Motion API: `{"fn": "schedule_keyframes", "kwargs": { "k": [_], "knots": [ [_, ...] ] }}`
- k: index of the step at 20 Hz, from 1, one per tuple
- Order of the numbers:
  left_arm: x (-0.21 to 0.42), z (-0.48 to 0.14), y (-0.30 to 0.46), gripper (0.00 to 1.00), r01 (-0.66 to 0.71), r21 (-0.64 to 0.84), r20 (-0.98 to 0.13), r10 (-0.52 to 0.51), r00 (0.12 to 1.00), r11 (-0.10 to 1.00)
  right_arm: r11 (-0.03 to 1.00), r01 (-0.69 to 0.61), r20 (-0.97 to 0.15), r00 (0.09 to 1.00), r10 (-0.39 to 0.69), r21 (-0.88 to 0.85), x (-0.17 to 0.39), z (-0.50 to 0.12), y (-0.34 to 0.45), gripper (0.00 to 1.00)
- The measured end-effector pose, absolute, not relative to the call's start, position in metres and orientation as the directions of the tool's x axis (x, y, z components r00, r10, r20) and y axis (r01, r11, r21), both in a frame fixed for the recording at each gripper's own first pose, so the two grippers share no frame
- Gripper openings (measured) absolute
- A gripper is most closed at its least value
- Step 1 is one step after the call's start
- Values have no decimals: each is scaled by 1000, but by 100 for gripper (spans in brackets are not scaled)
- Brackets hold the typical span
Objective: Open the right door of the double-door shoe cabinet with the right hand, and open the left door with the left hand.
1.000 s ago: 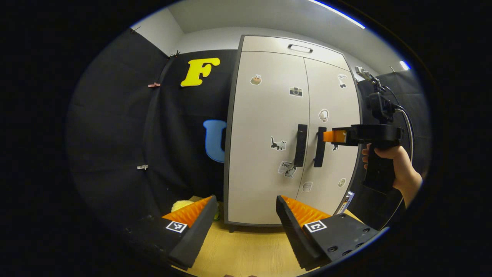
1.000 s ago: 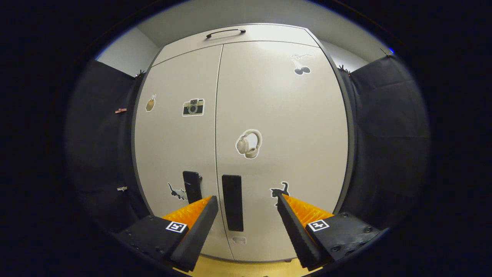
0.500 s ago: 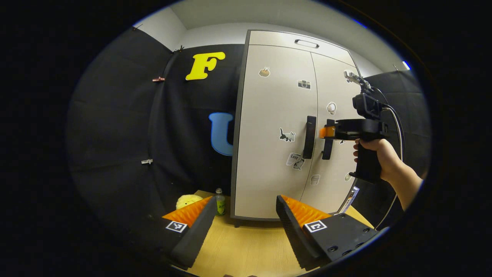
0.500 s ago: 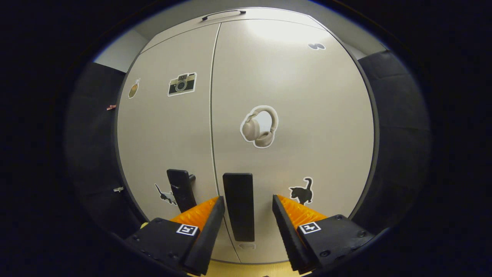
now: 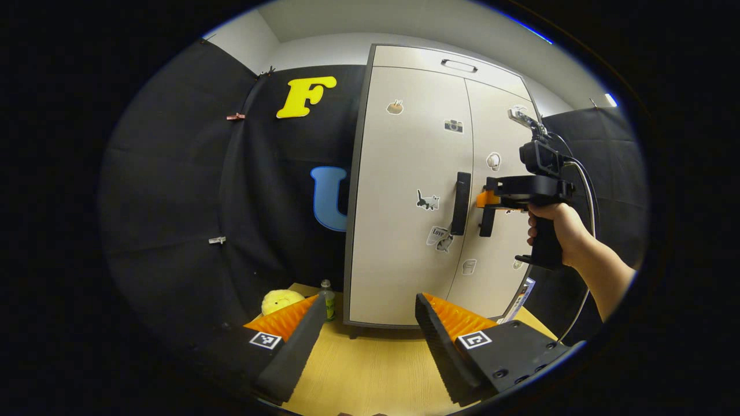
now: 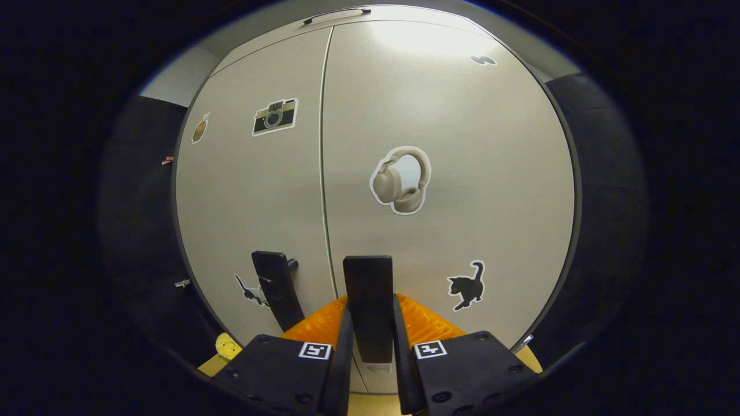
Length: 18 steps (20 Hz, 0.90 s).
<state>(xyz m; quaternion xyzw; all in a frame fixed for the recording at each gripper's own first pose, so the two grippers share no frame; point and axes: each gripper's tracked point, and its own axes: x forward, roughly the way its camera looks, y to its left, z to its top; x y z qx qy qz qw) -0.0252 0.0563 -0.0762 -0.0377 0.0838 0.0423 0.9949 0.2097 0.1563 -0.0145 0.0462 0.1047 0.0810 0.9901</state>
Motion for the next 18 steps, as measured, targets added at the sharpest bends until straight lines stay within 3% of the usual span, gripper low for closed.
{"fn": "schedule_keyframes", "kwargs": {
  "k": [2, 4, 9, 18],
  "knots": [
    [-29, -80, 54, 95, -82, -70, -176, 68, 982, 994, 984, -148, -203, 965, 166, 102, 209, -14, 157, 30],
    [-33, -80, 54, 95, -72, -69, -176, 58, 983, 995, 984, -160, -212, 962, 172, 77, 209, -15, 156, 30],
    [-41, -79, 57, 95, -51, -50, -166, 42, 985, 997, 981, -173, -216, 958, 188, 88, 208, -15, 157, 12],
    [-45, -67, 56, 95, -7, -60, -140, -2, 990, 998, 969, -206, -217, 948, 232, 133, 168, -11, 145, 12]
  ]
}}
